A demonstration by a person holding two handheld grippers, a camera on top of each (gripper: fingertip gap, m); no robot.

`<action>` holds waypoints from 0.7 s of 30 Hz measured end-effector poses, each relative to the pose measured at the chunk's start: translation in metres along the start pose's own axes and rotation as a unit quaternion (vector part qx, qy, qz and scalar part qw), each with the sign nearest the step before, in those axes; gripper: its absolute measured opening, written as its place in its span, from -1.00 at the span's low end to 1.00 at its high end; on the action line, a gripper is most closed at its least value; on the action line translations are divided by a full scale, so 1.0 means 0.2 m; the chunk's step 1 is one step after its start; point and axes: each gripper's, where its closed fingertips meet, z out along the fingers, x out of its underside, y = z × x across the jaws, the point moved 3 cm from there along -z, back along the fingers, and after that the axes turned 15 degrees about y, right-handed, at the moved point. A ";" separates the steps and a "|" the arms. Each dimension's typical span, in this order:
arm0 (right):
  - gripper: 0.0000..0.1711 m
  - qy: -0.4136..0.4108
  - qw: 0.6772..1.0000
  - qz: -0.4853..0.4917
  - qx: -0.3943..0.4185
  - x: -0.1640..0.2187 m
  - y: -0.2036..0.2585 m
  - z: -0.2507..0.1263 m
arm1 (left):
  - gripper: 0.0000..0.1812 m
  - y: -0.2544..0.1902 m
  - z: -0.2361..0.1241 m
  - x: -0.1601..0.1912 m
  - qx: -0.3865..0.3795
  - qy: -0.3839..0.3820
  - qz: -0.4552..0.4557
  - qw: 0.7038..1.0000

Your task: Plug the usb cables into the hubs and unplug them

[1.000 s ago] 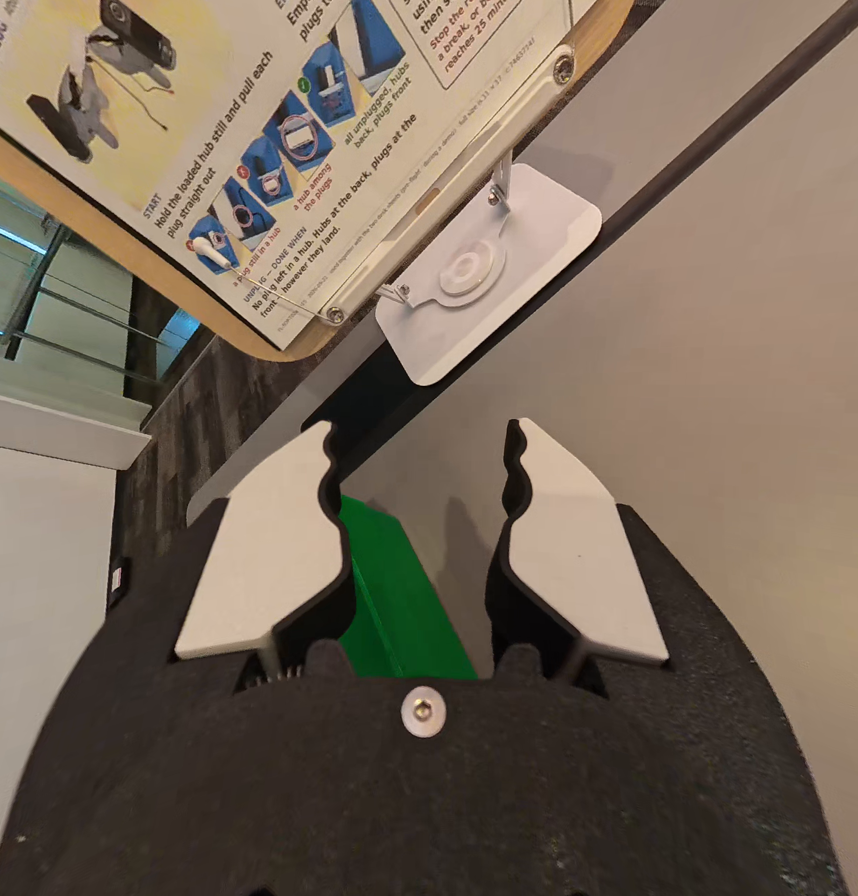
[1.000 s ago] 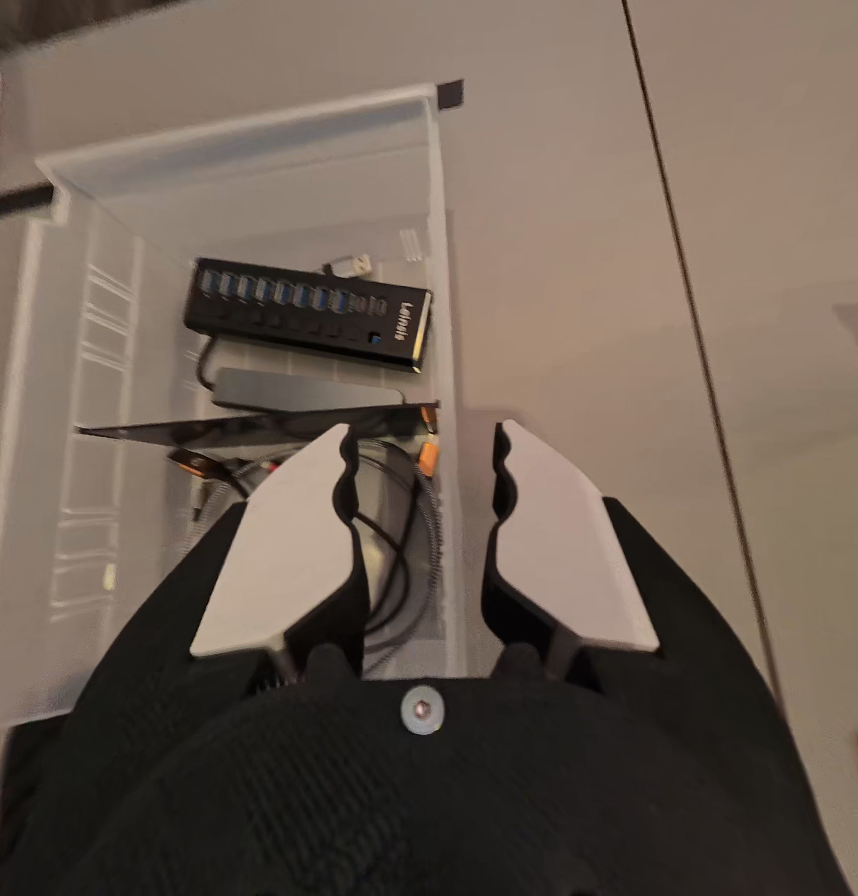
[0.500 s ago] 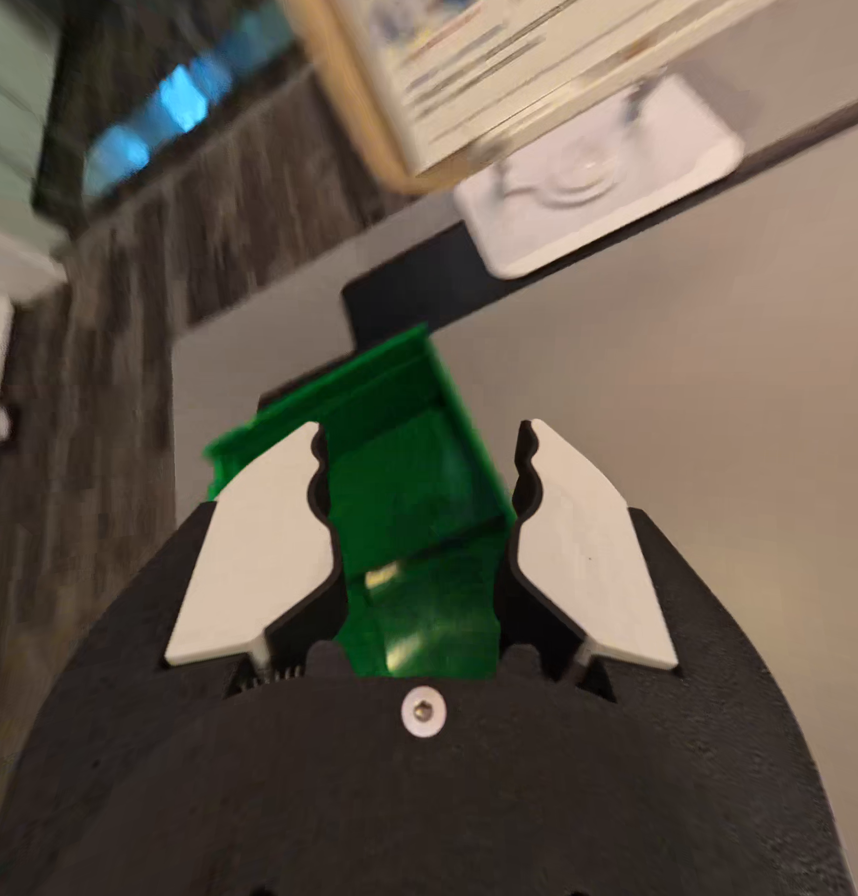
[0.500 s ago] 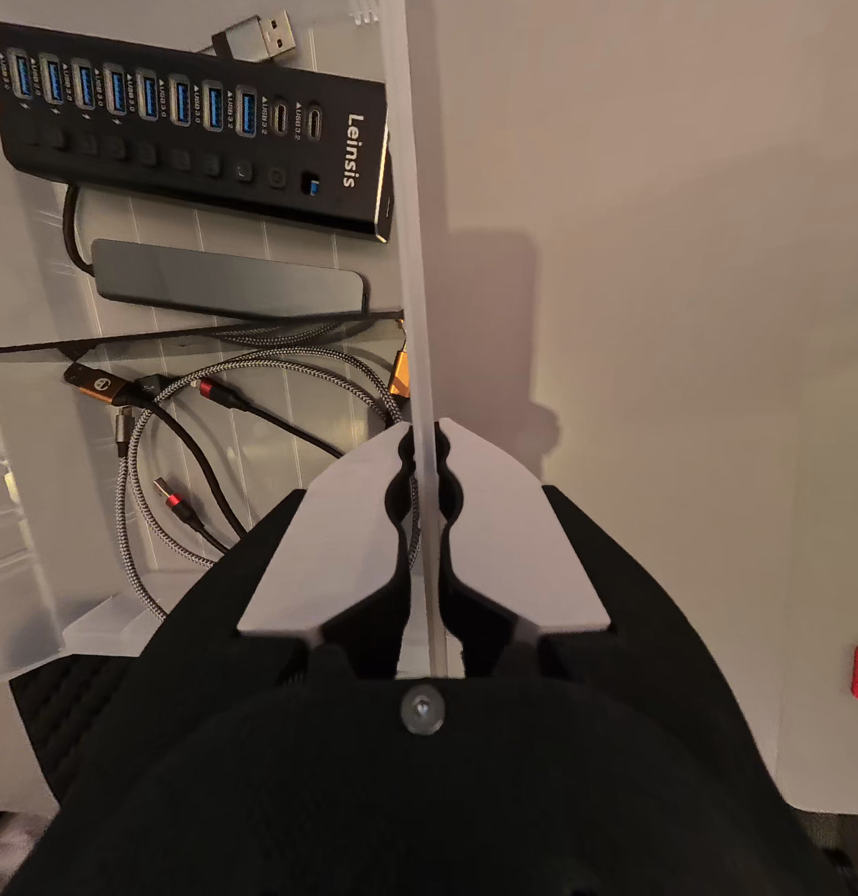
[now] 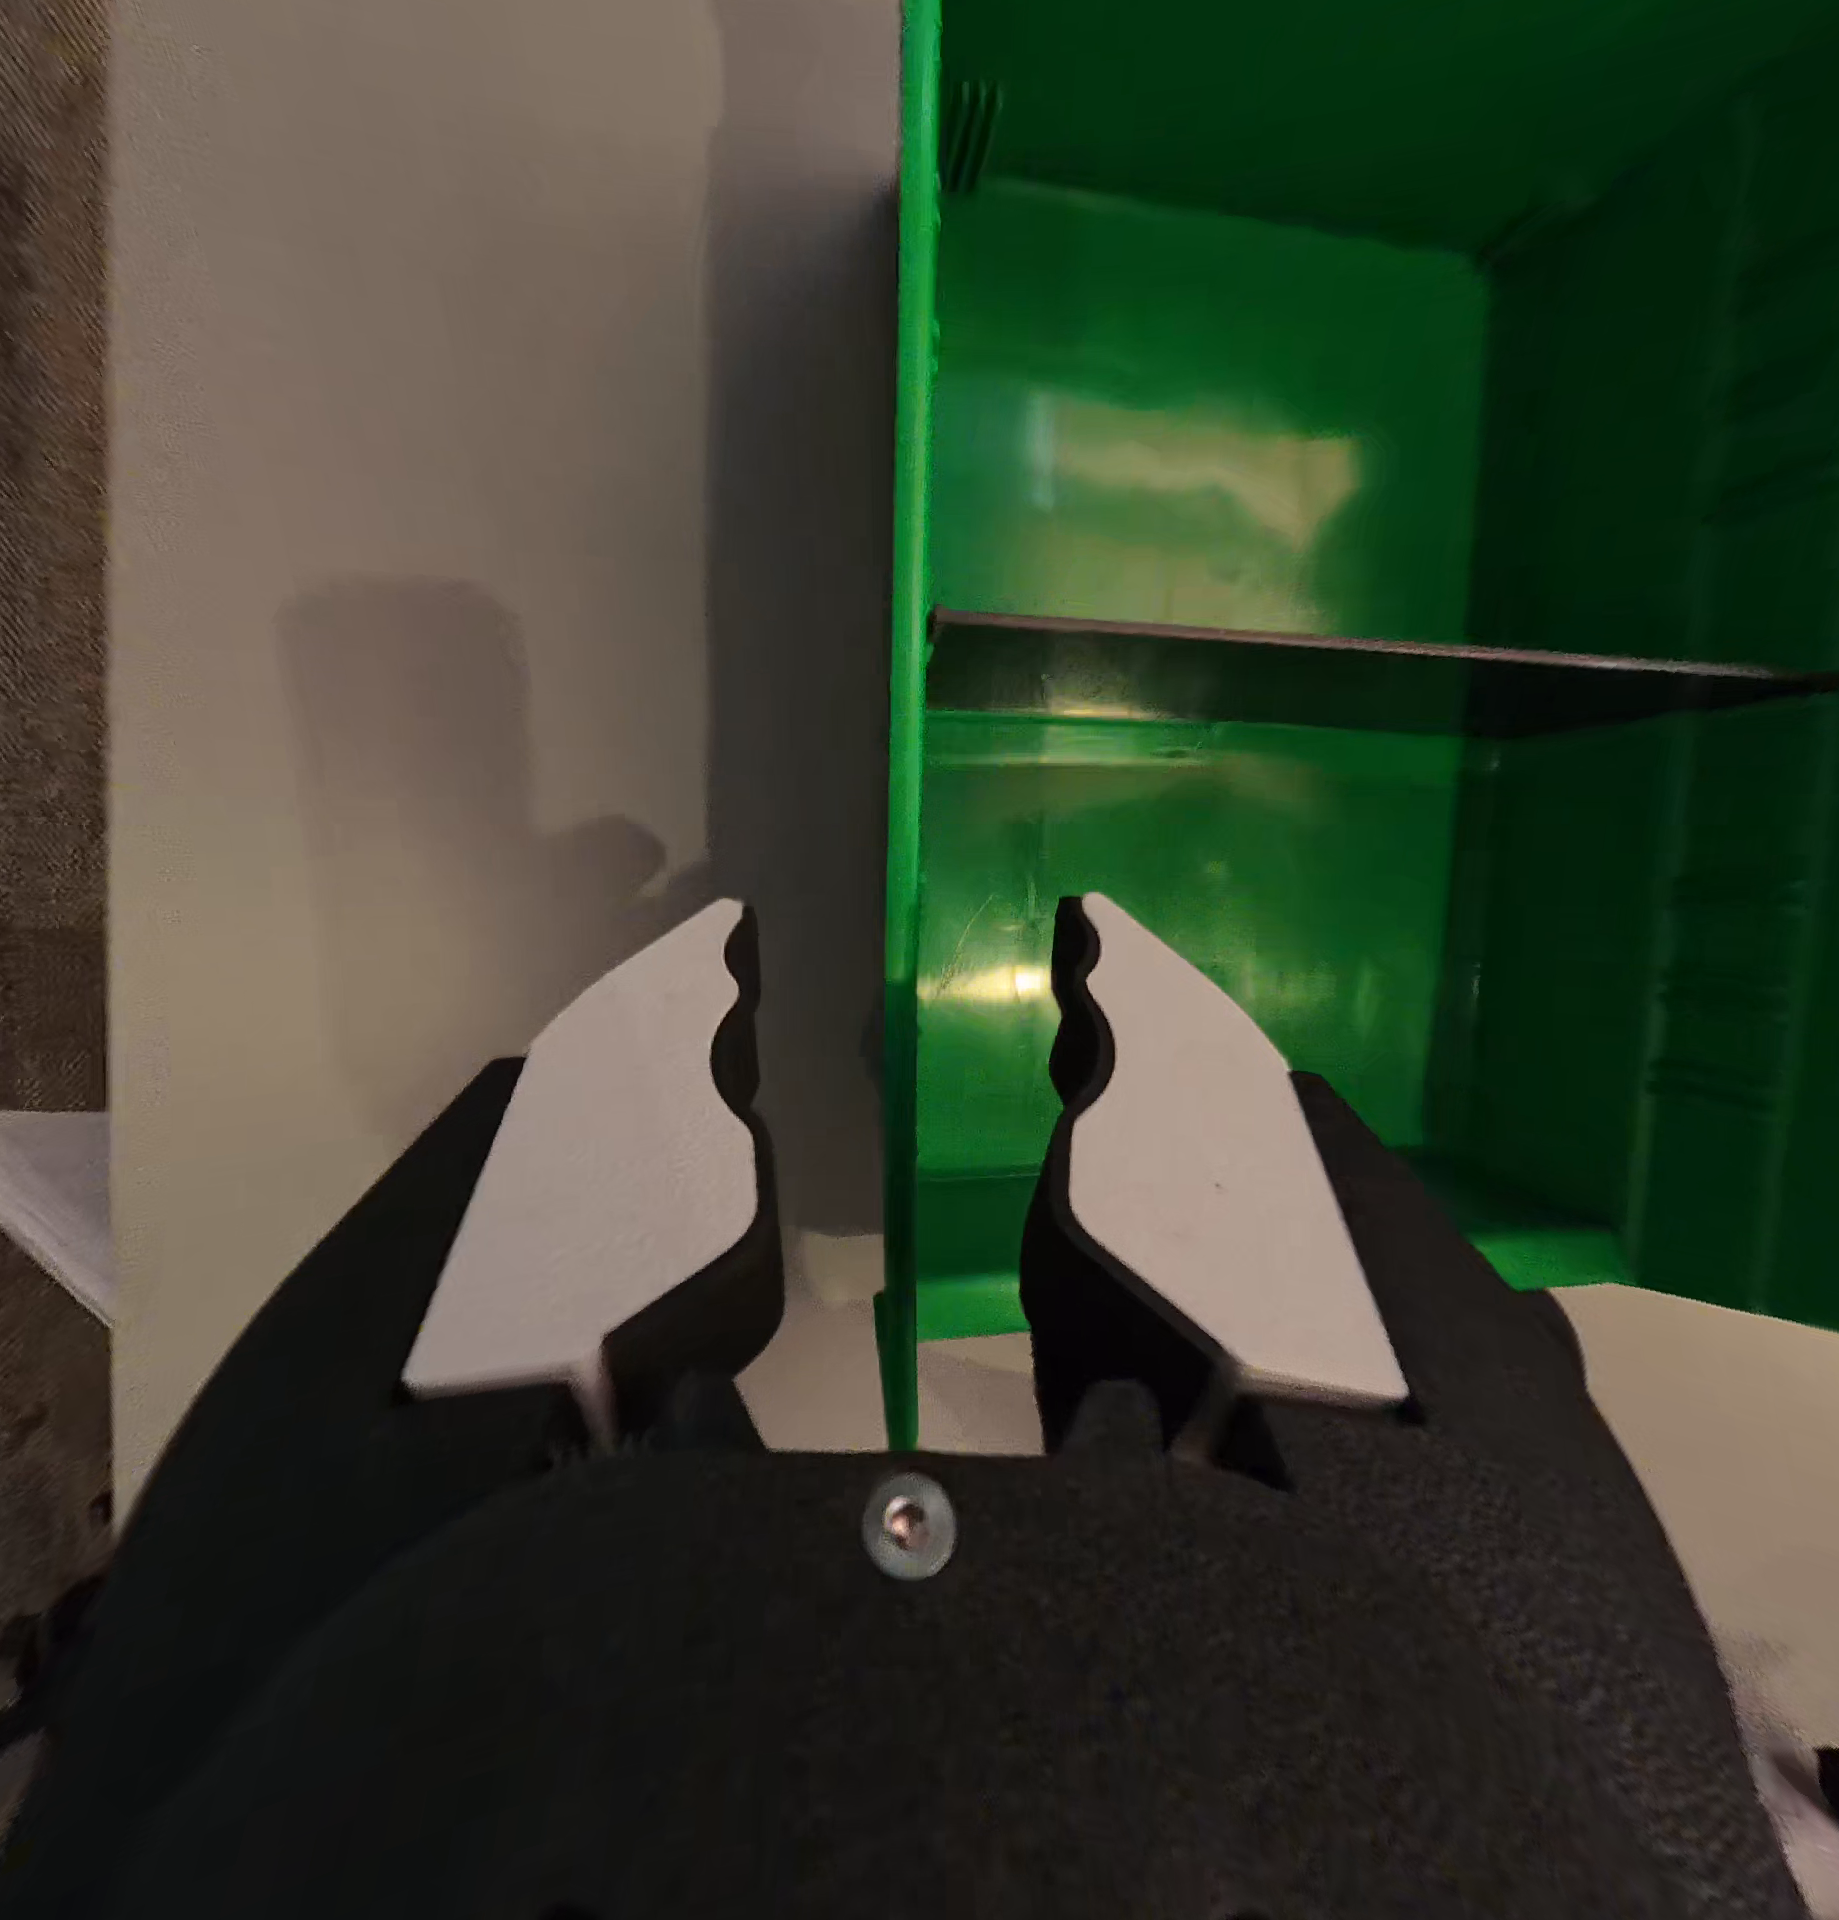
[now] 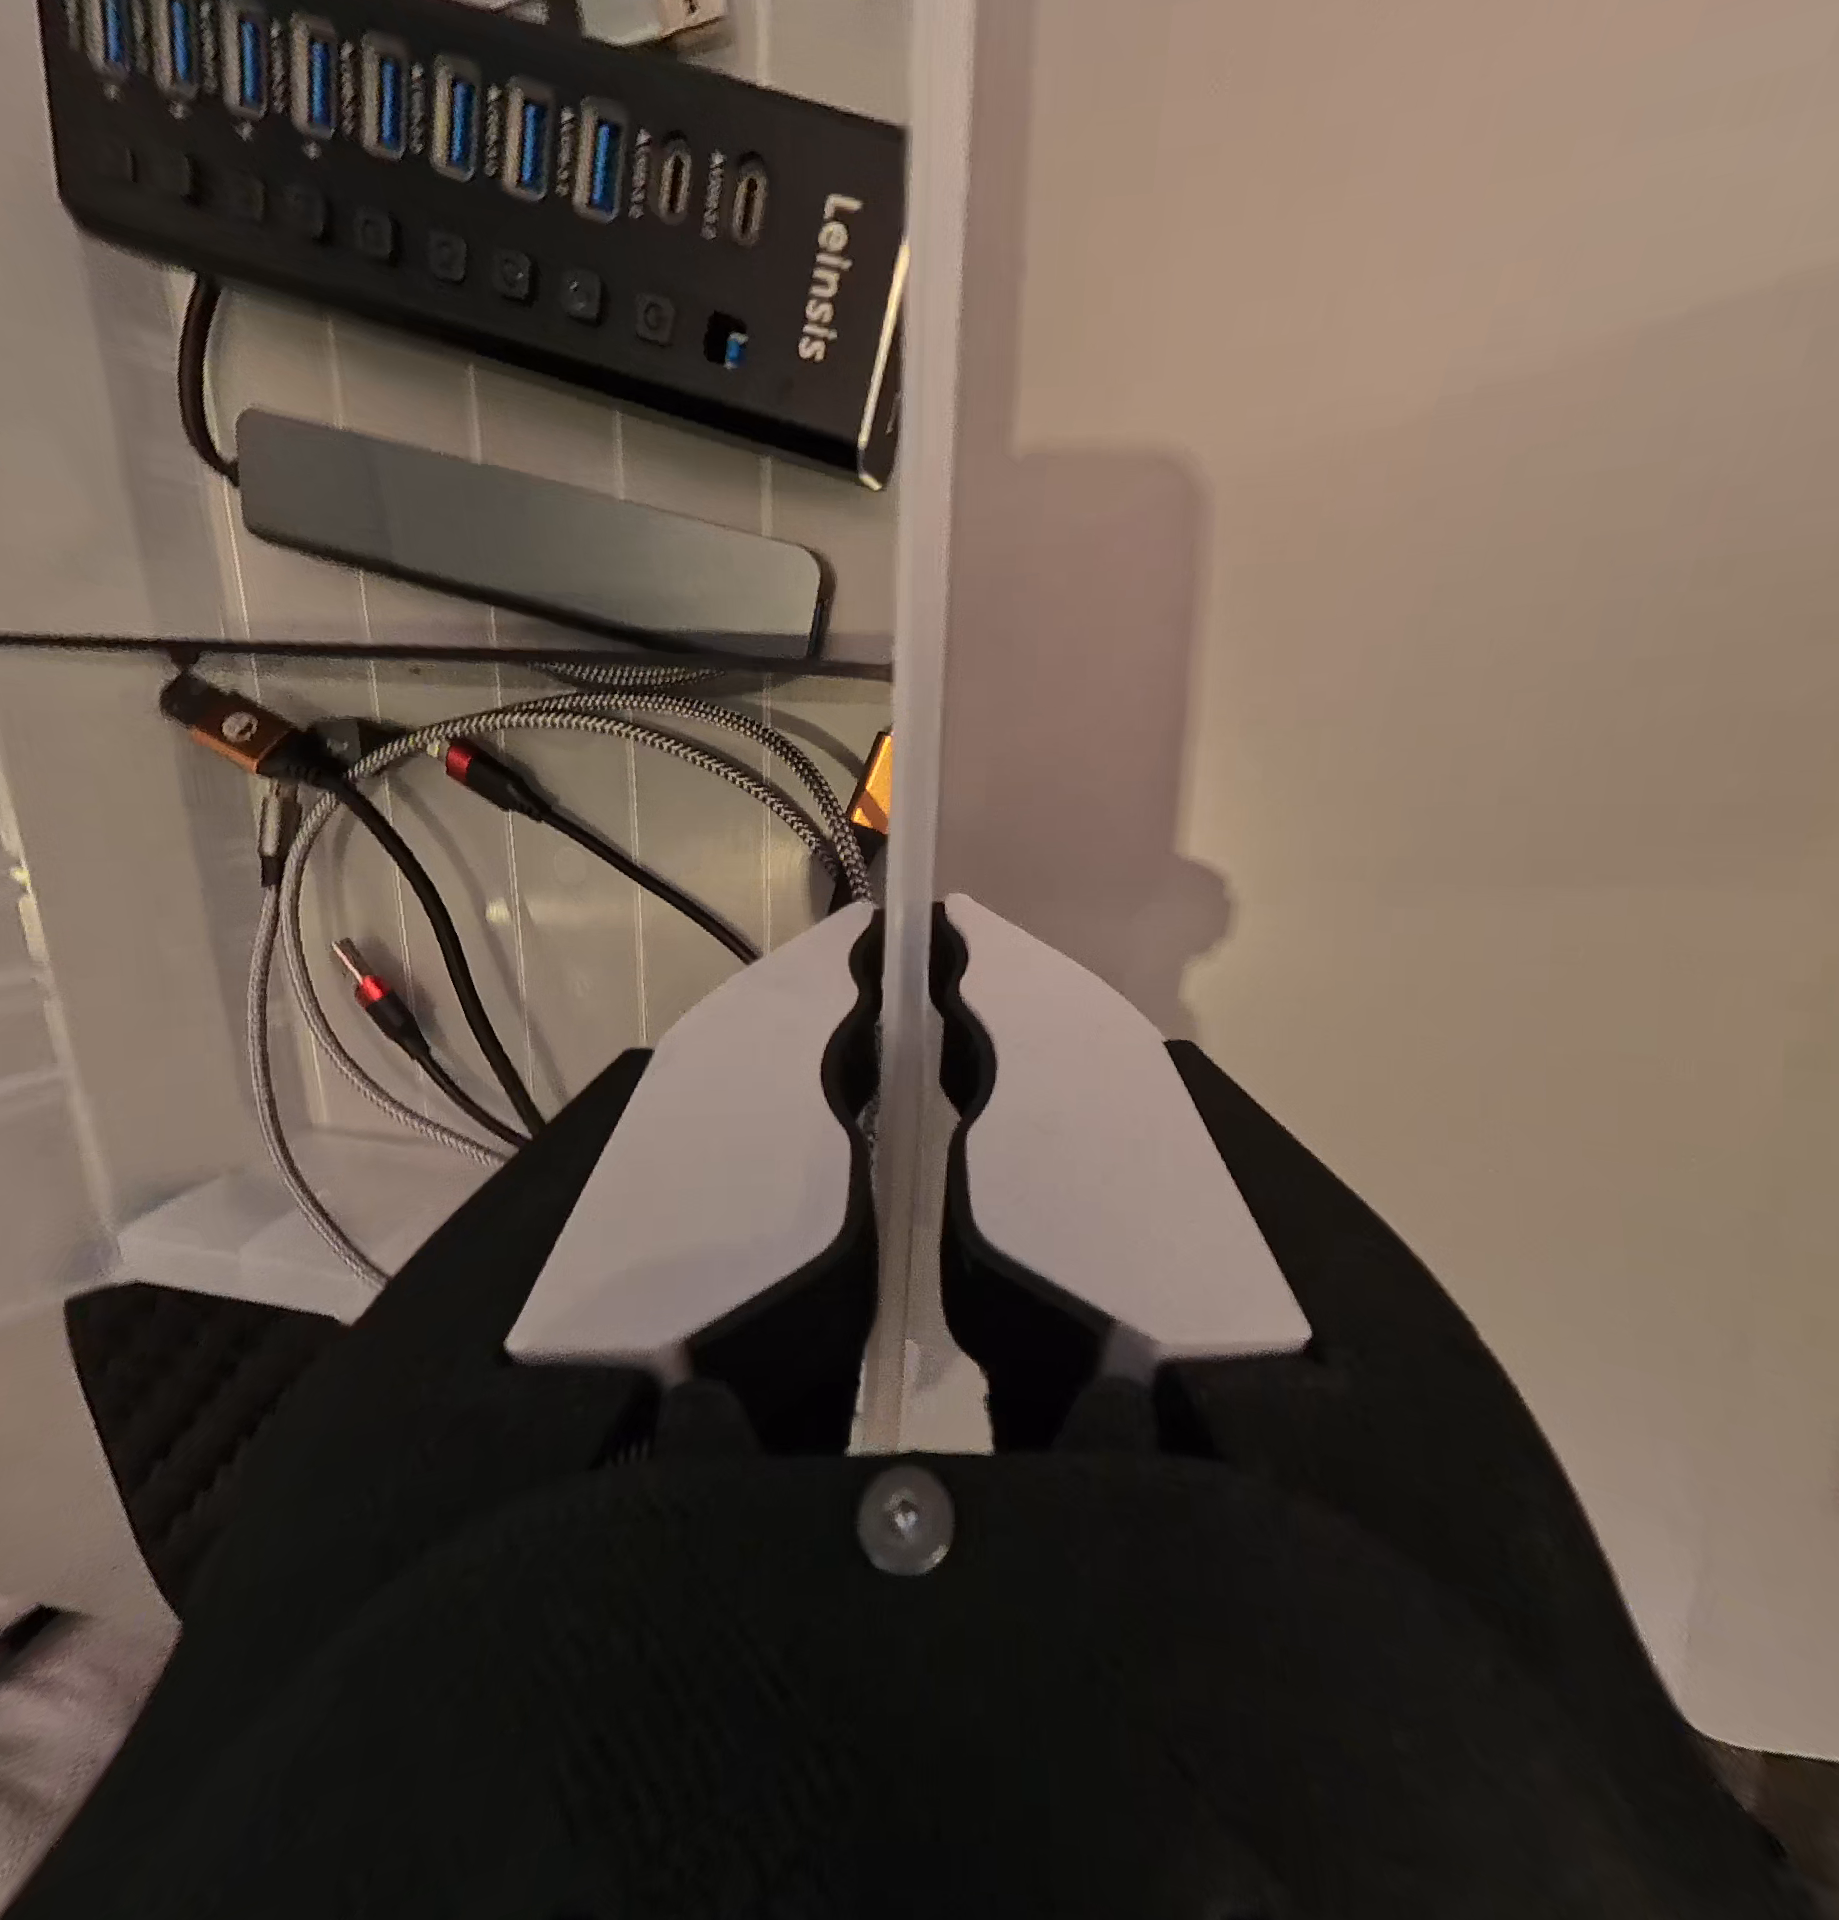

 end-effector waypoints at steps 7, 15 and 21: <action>-0.88 0.028 0.998 -0.063 -0.011 0.00 0.14 0.01 | -0.90 -0.05 0.15 0.01 -0.006 0.096 0.032 0.995; -0.91 0.070 0.991 -0.107 0.033 -0.06 0.40 0.06 | -0.90 -0.42 0.22 -0.02 -0.035 0.164 0.157 0.973; -0.91 0.088 0.981 -0.160 0.060 -0.10 0.65 0.10 | -0.93 -0.76 0.28 -0.01 -0.036 0.196 0.203 0.959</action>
